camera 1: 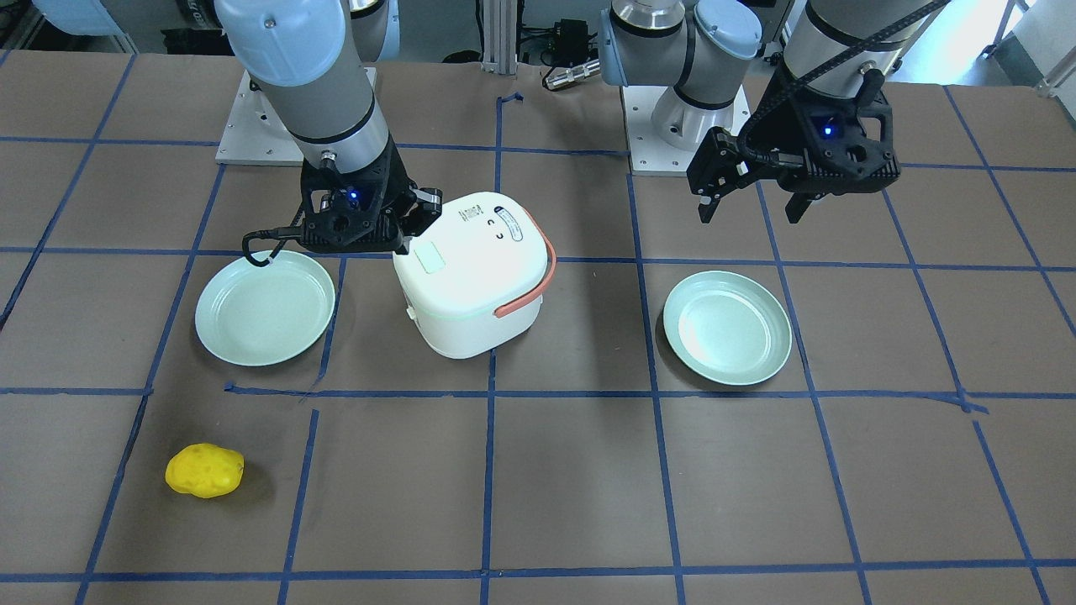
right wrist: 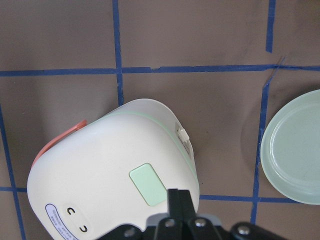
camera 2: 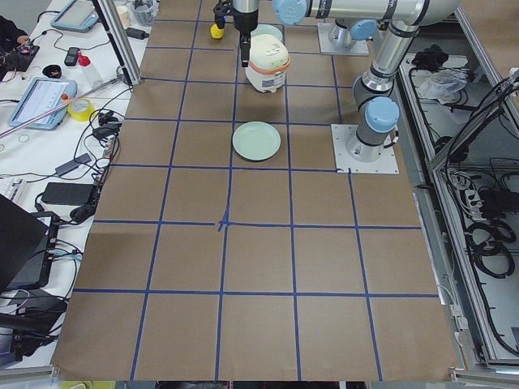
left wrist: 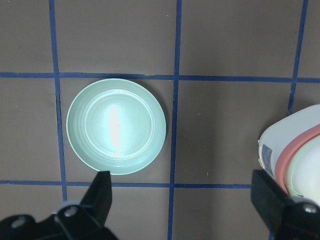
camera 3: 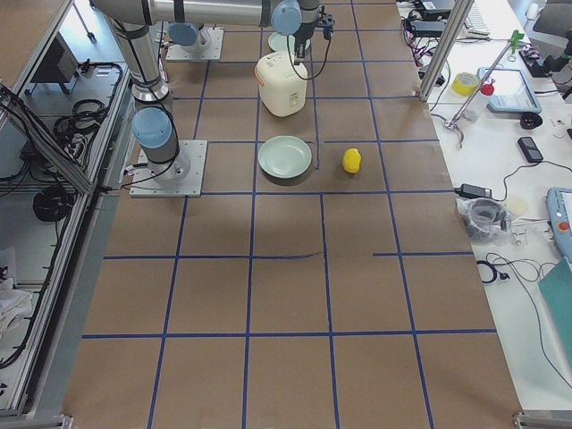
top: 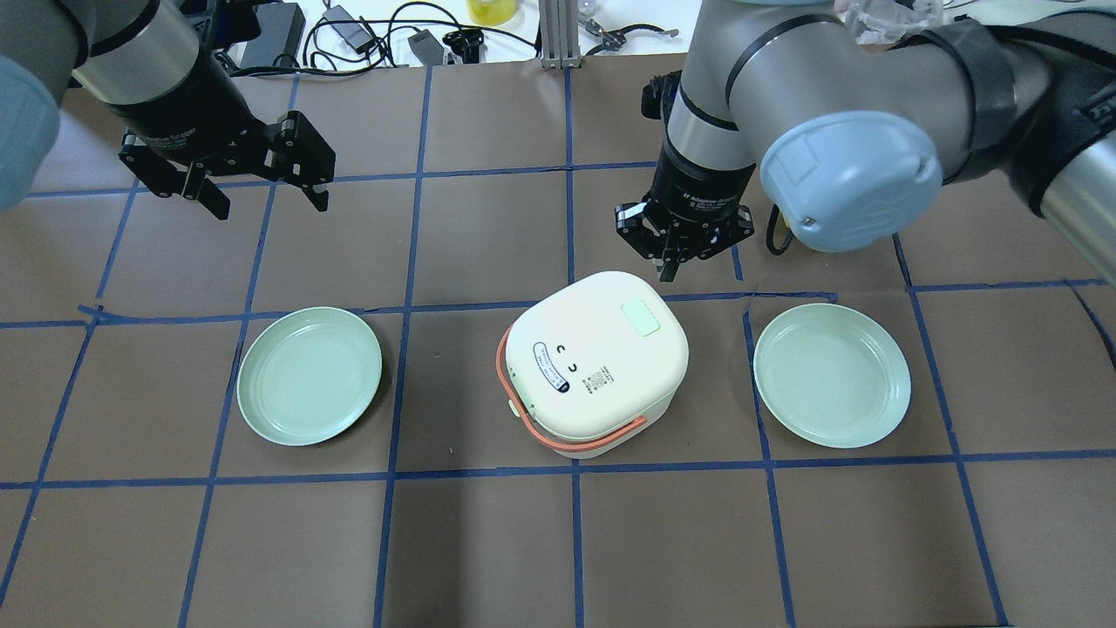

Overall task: Press rice cooker button
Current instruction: 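Move the right gripper over the white rice cooker's lid button, then press down on the rice cooker's lid button with the right gripper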

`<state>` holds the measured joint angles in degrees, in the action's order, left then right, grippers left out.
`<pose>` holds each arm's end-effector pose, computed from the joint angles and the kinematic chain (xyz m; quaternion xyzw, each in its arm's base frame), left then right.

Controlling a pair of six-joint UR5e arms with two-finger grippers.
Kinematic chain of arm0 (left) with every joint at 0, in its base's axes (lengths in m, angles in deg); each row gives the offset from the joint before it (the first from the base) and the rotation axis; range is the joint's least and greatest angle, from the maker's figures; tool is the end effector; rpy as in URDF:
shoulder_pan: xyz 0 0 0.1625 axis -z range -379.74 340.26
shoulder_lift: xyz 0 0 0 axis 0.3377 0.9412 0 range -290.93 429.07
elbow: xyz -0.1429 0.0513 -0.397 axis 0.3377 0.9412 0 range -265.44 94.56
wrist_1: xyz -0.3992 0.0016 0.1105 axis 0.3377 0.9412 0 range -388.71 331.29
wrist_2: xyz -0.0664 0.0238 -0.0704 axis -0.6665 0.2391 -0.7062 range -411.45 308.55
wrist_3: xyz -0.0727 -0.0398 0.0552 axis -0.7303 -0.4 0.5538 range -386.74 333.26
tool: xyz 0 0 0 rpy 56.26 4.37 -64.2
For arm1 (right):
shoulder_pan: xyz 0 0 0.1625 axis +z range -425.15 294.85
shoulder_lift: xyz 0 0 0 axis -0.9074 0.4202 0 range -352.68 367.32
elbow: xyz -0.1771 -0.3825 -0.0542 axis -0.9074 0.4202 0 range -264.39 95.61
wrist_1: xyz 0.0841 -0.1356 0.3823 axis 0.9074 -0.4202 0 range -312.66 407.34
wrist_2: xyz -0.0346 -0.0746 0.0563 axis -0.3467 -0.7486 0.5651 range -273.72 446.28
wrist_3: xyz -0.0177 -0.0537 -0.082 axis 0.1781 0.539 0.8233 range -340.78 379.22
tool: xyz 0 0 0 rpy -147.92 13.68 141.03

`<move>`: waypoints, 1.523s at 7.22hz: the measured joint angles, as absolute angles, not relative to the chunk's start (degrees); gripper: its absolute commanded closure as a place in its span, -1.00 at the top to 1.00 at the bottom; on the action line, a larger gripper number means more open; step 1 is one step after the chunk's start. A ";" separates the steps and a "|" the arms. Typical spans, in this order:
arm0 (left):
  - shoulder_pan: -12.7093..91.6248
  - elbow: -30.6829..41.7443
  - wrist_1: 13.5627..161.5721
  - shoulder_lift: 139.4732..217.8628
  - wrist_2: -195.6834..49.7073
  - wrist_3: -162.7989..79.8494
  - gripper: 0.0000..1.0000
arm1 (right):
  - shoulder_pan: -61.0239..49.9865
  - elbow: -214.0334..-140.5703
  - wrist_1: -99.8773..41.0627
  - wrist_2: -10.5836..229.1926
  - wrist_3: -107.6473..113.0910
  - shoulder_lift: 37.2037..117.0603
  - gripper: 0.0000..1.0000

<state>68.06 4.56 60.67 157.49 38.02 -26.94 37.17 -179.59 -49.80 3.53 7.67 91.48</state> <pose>-0.1155 -0.4885 0.5026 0.0208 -0.9996 0.0193 0.0043 0.2537 -0.4779 0.4048 -0.0046 0.9974 0.0463 0.0547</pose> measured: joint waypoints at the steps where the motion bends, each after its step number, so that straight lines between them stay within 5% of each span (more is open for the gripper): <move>1: 68.07 4.56 60.67 157.49 38.02 -26.96 1.00 | 37.64 -180.75 -50.33 3.55 7.61 91.46 -1.00; 11: 68.07 4.56 60.67 157.49 38.02 -26.94 1.00 | 38.12 -183.80 -53.17 6.56 7.64 89.57 -1.00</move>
<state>68.07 4.56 60.67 157.49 38.02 -26.94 38.12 -183.80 -53.17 6.56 7.64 89.57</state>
